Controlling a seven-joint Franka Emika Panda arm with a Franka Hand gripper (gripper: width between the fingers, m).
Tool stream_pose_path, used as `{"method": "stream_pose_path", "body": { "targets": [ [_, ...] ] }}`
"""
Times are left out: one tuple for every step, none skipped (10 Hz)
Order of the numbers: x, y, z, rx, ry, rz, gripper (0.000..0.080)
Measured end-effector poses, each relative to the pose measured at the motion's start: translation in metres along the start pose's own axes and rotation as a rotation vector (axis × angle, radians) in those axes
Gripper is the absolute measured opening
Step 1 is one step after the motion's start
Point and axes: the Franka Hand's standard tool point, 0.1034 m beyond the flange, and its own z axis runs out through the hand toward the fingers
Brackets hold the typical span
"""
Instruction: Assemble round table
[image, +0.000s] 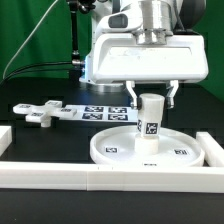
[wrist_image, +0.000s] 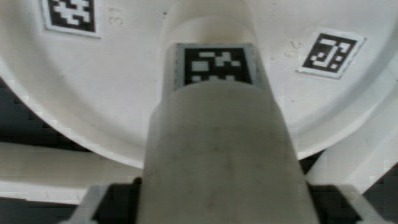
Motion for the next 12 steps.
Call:
{"method": "stream_pose_path", "body": {
  "targets": [
    [0.0,0.0,0.0,0.0,0.0,0.0,0.0489],
    [0.0,0.0,0.0,0.0,0.0,0.0,0.0614],
    [0.0,0.0,0.0,0.0,0.0,-0.002,0.0614],
    [0.001,0.001,-0.001,-0.002,0.001,-0.015,0.0638],
    [0.004,0.005,-0.005,-0.005,0.002,-0.03,0.0648],
    [0.008,0.008,-0.011,-0.005,-0.008,-0.037,0.0648],
    [0.018,0.01,-0.025,-0.006,-0.006,-0.047,0.0649],
    [0.024,0.01,-0.033,-0.009,0.005,-0.05,0.0649],
    [0.022,0.01,-0.03,-0.007,-0.001,-0.05,0.0649],
    [0.019,0.009,-0.028,-0.002,-0.018,-0.05,0.0649],
    [0.019,0.007,-0.028,0.005,-0.037,-0.052,0.0649],
    [0.019,0.009,-0.026,0.003,-0.032,-0.058,0.0649]
  ]
}}
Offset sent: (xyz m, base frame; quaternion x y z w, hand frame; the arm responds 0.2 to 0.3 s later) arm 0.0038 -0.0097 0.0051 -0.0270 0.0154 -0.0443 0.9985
